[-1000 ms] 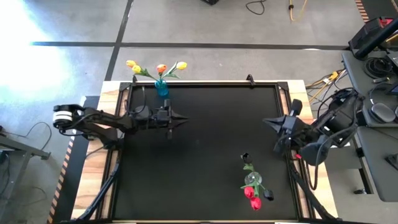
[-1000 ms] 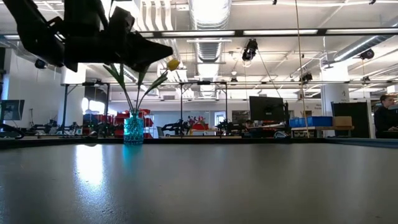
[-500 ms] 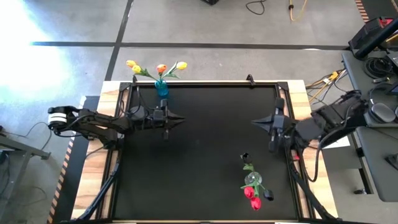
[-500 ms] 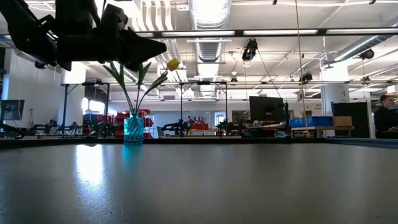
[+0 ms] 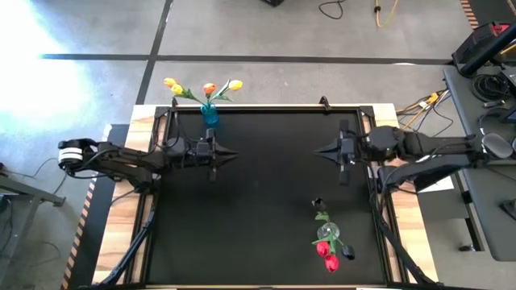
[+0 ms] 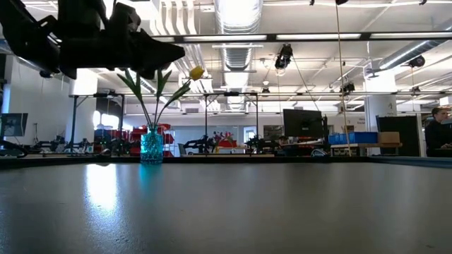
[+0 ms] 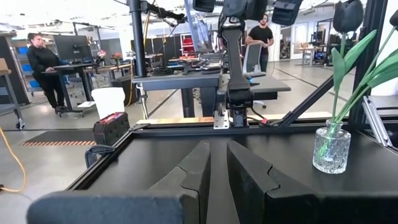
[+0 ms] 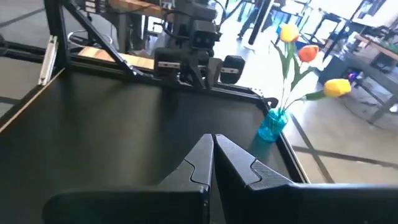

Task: Sort flowers into vase by color
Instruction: Return to Home Position

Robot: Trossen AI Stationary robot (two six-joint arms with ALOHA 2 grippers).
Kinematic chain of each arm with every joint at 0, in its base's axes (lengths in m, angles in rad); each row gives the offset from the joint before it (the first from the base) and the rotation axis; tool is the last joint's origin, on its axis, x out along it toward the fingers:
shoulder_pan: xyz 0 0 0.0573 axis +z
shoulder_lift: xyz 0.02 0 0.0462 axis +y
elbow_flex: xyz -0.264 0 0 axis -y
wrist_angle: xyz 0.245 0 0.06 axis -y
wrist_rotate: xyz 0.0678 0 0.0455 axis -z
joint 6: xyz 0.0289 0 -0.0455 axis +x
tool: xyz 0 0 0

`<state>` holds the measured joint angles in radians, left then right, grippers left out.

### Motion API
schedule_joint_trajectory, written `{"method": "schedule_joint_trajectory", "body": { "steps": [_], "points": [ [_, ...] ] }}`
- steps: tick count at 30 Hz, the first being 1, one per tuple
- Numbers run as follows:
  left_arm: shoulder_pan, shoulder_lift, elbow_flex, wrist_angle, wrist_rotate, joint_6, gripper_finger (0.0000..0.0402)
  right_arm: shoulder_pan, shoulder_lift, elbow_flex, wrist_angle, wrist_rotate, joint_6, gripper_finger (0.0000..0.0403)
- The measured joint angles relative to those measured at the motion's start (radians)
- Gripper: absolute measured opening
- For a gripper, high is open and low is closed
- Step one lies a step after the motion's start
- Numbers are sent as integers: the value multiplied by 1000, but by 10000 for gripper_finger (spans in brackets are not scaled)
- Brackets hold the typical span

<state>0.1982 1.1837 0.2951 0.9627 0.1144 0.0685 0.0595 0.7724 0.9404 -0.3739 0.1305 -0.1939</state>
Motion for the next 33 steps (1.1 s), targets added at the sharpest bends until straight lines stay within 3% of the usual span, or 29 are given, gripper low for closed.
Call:
{"method": "schedule_joint_trajectory", "body": {
  "steps": [11, 22, 29, 33],
  "points": [
    [0, -224, -145, -24, 0, -38, 38, -138, -12, -62, 59, -114, -58, 9],
    [0, -469, -199, -268, -53, -20, 38, -199, -54, -242, 204, -168, -49, 9],
    [0, -621, -200, -437, -74, -8, 38, -257, -92, -379, 358, -304, -17, 9],
    [0, -688, -200, -496, -73, -10, 38, -299, -85, -444, 438, -321, 3, 9]
  ]
}}
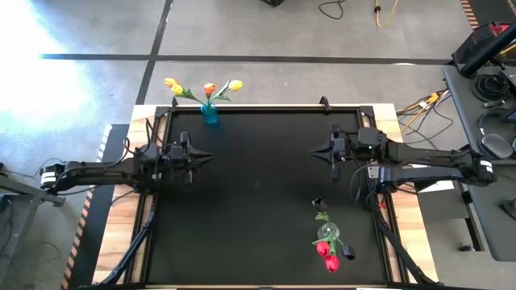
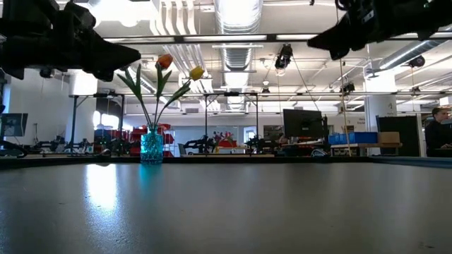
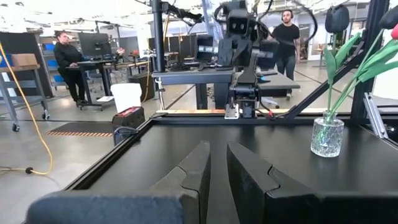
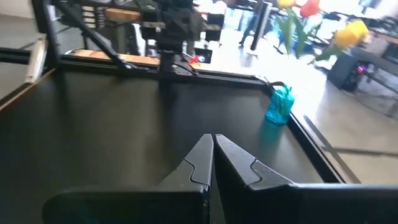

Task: Sort flowers into vase by color
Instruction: Return to Home Position

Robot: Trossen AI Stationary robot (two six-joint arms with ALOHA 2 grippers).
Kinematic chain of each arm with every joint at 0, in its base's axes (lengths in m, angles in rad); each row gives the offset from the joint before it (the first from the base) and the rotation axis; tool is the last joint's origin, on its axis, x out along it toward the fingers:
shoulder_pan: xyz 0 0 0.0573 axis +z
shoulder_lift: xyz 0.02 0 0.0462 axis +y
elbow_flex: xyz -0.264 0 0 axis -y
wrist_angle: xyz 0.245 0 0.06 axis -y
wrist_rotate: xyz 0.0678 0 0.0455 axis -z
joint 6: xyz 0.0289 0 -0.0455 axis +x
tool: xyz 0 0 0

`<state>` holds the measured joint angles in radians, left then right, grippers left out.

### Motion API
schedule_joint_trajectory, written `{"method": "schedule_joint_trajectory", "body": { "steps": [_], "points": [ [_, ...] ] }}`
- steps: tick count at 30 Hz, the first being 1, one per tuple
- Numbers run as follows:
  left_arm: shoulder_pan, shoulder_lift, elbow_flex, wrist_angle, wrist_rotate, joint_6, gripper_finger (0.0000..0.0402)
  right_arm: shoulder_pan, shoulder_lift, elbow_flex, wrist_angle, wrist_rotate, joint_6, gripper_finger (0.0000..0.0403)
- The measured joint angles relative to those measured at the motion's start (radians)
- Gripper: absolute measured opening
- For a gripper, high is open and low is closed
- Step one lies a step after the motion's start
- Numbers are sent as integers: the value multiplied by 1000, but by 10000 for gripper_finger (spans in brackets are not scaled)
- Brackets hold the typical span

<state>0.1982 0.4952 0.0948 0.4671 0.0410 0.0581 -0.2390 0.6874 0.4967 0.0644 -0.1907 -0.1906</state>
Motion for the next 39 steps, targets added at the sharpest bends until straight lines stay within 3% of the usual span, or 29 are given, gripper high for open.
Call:
{"method": "schedule_joint_trajectory", "body": {
  "steps": [8, 17, 28, 39],
  "points": [
    [0, -97, -69, -8, -47, -17, 38, -16, -37, -116, 125, 43, 40, 9],
    [0, -234, -79, -108, -66, -18, 38, -15, -194, -337, 287, 86, 122, 9],
    [0, -491, -84, -332, -164, -21, 38, -14, -385, -433, 241, 85, 154, 9],
    [0, -496, -85, -372, -242, -4, 38, -15, -608, -485, 135, 87, 145, 9]
  ]
}}
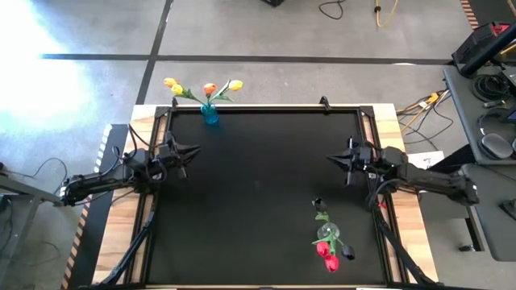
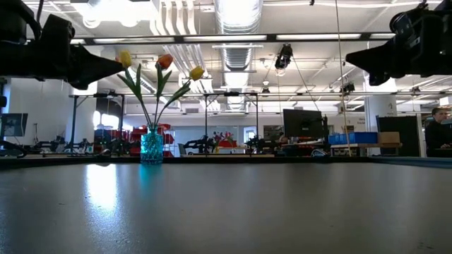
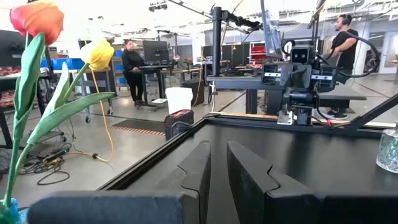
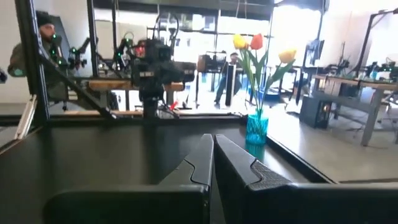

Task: Sort flowers into vase by color
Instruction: Return to Home Position

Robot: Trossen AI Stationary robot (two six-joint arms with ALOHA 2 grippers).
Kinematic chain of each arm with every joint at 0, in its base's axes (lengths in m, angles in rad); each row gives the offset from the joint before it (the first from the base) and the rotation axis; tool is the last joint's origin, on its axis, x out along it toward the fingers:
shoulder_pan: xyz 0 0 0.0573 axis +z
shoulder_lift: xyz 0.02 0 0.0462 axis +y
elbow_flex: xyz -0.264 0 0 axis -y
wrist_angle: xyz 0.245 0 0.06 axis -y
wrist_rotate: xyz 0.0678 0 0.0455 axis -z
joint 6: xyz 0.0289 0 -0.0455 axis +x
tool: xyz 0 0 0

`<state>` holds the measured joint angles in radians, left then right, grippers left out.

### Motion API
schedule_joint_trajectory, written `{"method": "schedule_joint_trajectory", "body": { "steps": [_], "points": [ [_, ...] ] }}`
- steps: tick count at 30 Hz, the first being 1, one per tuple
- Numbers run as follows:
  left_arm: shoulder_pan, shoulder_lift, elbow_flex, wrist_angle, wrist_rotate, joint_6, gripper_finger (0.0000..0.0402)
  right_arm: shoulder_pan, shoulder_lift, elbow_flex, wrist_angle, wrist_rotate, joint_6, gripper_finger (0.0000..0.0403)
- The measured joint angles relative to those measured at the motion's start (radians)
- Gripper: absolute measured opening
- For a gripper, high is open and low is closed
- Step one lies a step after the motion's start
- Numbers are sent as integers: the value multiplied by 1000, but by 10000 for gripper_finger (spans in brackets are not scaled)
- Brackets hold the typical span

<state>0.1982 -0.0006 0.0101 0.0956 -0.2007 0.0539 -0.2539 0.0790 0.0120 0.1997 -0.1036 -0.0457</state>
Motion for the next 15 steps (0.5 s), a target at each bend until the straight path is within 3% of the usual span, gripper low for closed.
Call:
{"method": "schedule_joint_trajectory", "body": {
  "steps": [9, 12, 15],
  "points": [
    [0, 0, 0, 21, -65, 31, 38, 0, -77, 0, -152, 4, -2, 9],
    [0, 0, 0, 25, -70, 45, 38, 0, -79, 0, -171, 94, -7, 9],
    [0, 0, 0, -7, -149, 50, 38, -1, -71, 0, -175, 171, -25, 9]
  ]
}}
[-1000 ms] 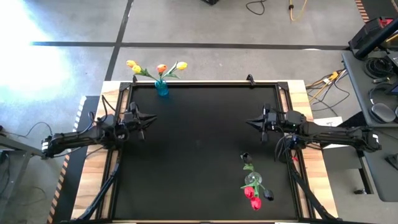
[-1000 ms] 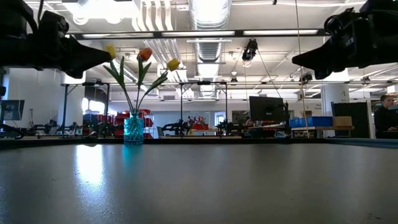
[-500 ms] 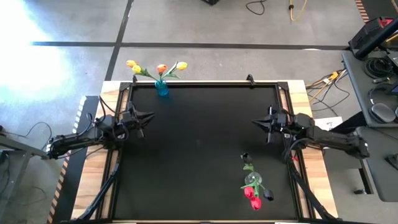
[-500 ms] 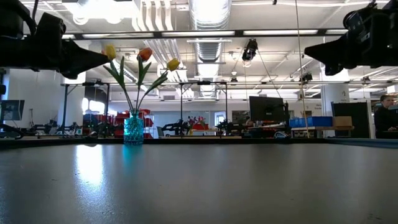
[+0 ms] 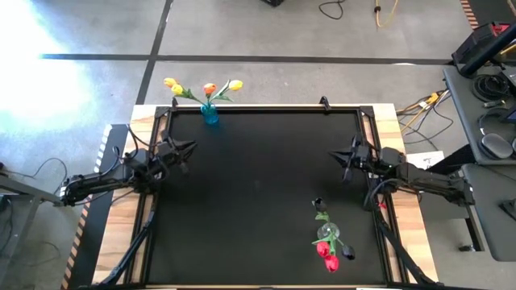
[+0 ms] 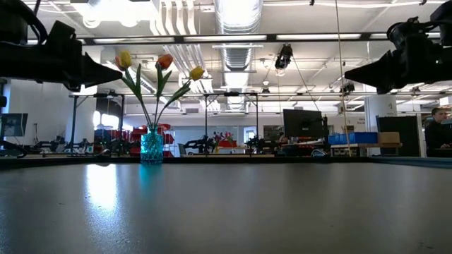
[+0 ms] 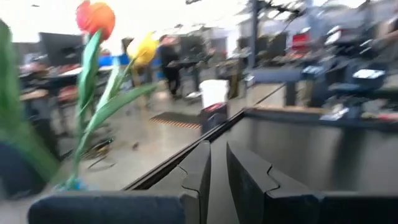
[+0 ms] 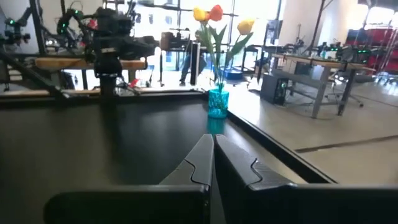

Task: Sort flowers into vase by color
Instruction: Return to Home Position

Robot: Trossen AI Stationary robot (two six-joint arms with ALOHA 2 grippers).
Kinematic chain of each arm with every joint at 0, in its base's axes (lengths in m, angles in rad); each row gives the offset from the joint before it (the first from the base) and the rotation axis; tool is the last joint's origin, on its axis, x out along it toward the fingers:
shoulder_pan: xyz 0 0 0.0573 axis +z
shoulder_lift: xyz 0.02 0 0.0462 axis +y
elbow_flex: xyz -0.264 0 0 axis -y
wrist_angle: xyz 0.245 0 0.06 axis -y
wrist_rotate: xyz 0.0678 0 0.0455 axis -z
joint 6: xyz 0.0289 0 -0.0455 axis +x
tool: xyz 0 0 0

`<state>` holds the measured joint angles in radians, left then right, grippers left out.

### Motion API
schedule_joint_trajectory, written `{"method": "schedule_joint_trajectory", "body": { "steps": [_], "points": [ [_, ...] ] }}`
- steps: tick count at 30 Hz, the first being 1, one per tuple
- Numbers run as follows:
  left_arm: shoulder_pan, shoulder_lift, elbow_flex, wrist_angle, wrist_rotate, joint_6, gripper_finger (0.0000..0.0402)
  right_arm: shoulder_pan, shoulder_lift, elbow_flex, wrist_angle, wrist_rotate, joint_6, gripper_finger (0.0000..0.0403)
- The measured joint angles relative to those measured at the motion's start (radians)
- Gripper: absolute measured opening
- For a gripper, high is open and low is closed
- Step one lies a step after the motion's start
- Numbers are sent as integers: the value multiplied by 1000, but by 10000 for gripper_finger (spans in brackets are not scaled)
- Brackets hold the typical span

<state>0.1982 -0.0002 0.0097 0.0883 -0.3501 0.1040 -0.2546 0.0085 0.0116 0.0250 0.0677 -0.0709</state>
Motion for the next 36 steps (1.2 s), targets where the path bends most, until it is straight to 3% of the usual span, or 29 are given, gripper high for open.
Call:
{"method": "schedule_joint_trajectory", "body": {
  "steps": [9, 16, 36],
  "points": [
    [6, 14, 0, -18, -35, 18, 38, 0, 41, 0, 0, 19, -31, 9],
    [7, 81, 0, -17, -126, -58, 38, 0, 88, 0, 21, 162, 26, 9],
    [6, 219, 1, -17, -119, -114, 38, 0, 108, 0, 19, 161, 26, 9]
  ]
}}
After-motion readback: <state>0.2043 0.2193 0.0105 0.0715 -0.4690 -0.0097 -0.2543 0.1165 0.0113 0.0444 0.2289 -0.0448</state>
